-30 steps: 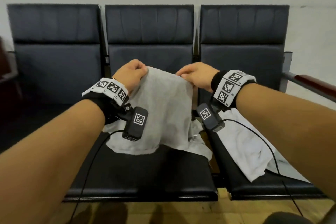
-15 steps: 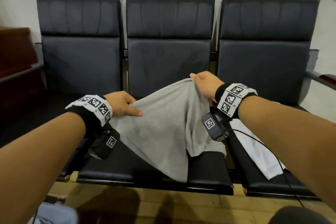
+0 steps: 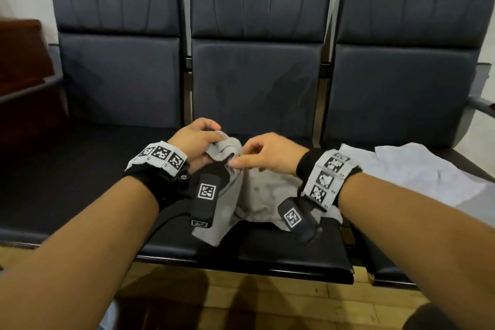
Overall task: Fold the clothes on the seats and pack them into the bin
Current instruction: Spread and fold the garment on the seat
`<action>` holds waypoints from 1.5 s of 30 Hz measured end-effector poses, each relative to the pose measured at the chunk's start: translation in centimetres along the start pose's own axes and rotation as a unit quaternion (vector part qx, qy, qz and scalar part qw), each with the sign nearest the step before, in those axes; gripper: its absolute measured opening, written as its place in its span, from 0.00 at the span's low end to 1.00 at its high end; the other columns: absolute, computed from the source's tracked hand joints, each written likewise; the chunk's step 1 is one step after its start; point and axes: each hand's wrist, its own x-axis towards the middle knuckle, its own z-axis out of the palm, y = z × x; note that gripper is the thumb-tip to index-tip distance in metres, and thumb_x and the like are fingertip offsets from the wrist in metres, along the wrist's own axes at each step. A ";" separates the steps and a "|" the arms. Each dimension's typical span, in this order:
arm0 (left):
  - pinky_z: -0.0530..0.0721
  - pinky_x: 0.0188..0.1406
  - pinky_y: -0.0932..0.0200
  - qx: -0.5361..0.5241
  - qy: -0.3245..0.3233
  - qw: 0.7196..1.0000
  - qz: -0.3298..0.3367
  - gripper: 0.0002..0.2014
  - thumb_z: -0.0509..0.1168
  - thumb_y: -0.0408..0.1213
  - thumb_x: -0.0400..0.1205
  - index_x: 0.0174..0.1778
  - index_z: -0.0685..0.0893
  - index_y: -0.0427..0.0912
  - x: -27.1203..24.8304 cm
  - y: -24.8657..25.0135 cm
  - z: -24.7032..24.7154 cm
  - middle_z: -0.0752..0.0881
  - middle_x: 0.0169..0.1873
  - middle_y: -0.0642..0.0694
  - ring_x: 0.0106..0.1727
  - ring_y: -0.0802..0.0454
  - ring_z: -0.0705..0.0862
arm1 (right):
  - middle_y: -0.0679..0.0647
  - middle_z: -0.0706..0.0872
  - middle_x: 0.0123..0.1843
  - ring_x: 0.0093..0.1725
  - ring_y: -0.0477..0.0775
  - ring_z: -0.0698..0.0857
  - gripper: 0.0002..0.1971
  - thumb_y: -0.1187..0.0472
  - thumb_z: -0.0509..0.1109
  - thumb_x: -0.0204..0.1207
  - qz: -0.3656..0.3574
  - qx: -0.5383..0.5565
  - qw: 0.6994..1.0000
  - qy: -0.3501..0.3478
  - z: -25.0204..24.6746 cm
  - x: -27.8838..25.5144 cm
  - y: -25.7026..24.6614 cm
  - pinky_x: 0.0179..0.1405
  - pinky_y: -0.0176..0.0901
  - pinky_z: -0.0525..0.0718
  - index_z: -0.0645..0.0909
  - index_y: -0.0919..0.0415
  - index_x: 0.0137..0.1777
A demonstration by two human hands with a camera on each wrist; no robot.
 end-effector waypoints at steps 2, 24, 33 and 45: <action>0.87 0.28 0.60 -0.014 -0.039 0.999 -0.010 0.05 0.64 0.26 0.82 0.45 0.79 0.41 -0.6 -1.0 0.5 0.83 0.37 0.41 0.32 0.52 0.86 | 0.54 0.81 0.32 0.32 0.46 0.78 0.23 0.44 0.81 0.66 -0.012 0.014 0.999 0.045 2.2 0.2 1.3 0.33 0.41 0.77 0.85 0.66 0.42; 0.75 0.36 0.68 0.336 -0.006 0.937 0.090 0.15 0.78 0.47 0.70 0.48 0.86 0.45 0.8 -6.3 -2.7 0.86 0.36 0.53 0.38 0.60 0.83 | 0.49 0.92 0.48 0.51 0.45 0.89 0.10 0.62 0.66 0.84 -0.018 0.019 0.992 0.124 1.2 0.5 6.9 0.57 0.40 0.85 0.89 0.58 0.55; 0.82 0.49 0.54 0.112 0.079 0.987 0.080 0.08 0.65 0.41 0.83 0.39 0.84 0.44 0.3 -5.5 -2.2 0.83 0.38 0.49 0.48 0.52 0.81 | 0.48 0.82 0.27 0.28 0.38 0.78 0.16 0.47 0.77 0.73 -0.006 0.032 0.996 0.087 0.5 -0.7 5.4 0.31 0.33 0.77 0.86 0.61 0.41; 0.82 0.38 0.57 0.199 0.016 0.975 0.096 0.13 0.70 0.56 0.74 0.45 0.82 0.52 -1.5 -4.2 -1.8 0.85 0.43 0.49 0.40 0.54 0.83 | 0.60 0.78 0.40 0.42 0.57 0.76 0.09 0.64 0.66 0.78 0.046 0.217 0.961 0.165 -1.7 -2.8 7.7 0.44 0.51 0.72 0.78 0.71 0.40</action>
